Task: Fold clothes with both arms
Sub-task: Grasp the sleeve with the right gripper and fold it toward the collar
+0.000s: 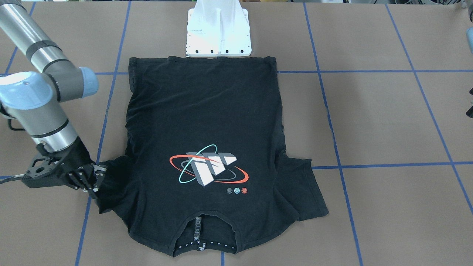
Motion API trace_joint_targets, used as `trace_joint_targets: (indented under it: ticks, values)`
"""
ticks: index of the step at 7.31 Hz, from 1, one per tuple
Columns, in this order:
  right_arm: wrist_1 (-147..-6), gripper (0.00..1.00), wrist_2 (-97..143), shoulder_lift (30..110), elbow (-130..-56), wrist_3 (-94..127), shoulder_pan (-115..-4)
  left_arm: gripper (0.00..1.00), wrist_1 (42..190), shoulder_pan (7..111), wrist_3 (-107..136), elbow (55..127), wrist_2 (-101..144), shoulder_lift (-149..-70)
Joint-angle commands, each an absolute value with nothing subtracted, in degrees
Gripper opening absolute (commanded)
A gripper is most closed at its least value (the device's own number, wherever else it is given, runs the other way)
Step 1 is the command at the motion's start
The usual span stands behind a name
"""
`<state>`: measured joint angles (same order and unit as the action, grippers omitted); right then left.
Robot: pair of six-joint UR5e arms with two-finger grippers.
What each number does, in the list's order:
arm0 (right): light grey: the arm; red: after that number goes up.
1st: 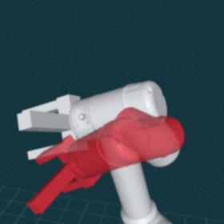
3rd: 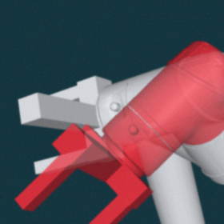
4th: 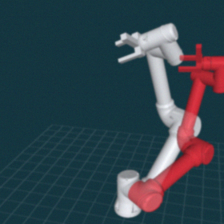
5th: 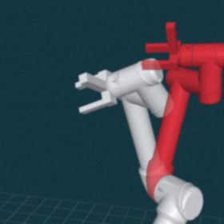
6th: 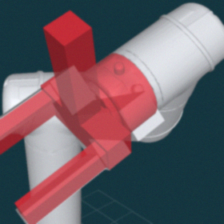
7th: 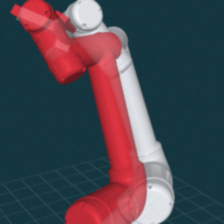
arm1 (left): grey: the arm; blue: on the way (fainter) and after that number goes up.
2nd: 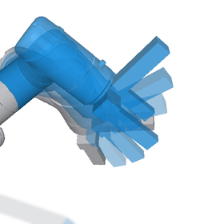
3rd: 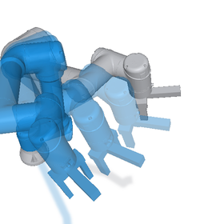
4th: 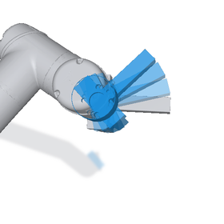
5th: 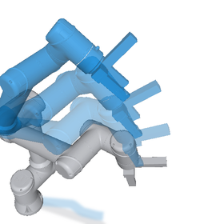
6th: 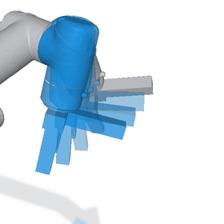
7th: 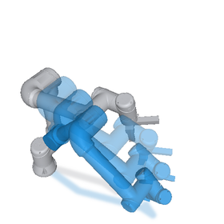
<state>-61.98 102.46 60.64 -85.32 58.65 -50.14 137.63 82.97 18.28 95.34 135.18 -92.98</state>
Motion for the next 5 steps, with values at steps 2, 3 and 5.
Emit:
trace_joint_targets:
  ticks: [2, 3, 5]
  values:
    - [-71.72, 0.0, 93.1, 44.61, -74.51, 66.77, -42.11, 1.0, 138.25, 82.88, 18.28, 94.66, 135.18, -93.08]
    - [-71.11, 0.0, 92.03, 39.51, -66.87, 67.14, -41.58, 1.0, 138.25, 82.97, 18.28, 94.66, 135.18, -93.08]
    - [-71.1, 0.0, 88.88, 38.85, -62.68, 67.06, -40.17, 1.0, 138.25, 82.97, 18.28, 94.66, 135.18, -93.08]
